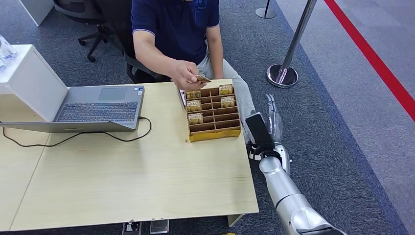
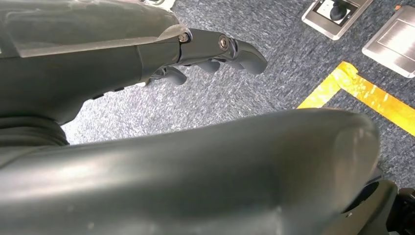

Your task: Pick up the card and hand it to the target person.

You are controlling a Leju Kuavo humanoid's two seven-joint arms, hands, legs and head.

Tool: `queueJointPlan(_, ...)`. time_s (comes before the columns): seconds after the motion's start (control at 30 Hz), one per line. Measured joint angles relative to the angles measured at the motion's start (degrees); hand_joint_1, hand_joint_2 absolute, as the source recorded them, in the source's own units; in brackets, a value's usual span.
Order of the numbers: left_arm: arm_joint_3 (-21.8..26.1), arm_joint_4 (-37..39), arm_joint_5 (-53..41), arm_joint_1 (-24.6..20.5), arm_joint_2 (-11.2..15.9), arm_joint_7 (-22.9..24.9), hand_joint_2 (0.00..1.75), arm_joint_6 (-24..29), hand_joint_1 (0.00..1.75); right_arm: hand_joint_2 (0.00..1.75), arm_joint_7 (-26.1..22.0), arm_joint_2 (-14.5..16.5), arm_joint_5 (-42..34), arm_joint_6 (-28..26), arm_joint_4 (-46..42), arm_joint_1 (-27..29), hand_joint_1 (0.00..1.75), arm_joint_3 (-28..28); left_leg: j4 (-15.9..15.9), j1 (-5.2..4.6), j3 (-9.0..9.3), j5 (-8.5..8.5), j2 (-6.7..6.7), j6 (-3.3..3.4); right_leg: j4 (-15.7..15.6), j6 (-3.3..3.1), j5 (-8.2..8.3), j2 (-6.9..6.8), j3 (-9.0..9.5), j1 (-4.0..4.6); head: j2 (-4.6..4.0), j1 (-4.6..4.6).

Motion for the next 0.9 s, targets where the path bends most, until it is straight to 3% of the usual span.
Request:
queueJointPlan(0.3, 0.58, 0.00, 0.00, 0.60, 0.04, 0.20, 0.00, 0.46, 0.00, 0.00, 1.14, -1.57, 0.67, -0.36, -0.19, 4.79, 0.00, -6.81, -0.01, 0.00, -0.02, -0.01, 0.00, 0.01, 0.00, 0.00, 0.00, 0.00, 0.00, 0.00, 0.00, 0.06)
queueJointPlan(0.5, 0.75, 0.00, -0.27, 0.88, 0.04, -0.10, 0.00, 0.68, 0.00, 0.00, 2.20, -1.77, 2.01, -0.80, 5.17, 5.90, 0.00, -9.66, -0.01, 0.00, -0.01, -0.01, 0.01, 0.01, -0.01, 0.00, 0.00, 0.00, 0.00, 0.00, 0.00, 0.01)
queueJointPlan(0.9, 0.75, 0.00, -1.05, 1.06, 0.04, 0.45, 0.00, 0.70, 0.00, 0.00, 12.47, -2.46, 7.84, -0.95, 20.82, 7.20, 0.00, -11.34, -0.01, 0.00, -0.02, -0.01, 0.01, 0.01, -0.01, 0.00, -0.01, 0.00, -0.01, 0.00, 0.00, 0.00)
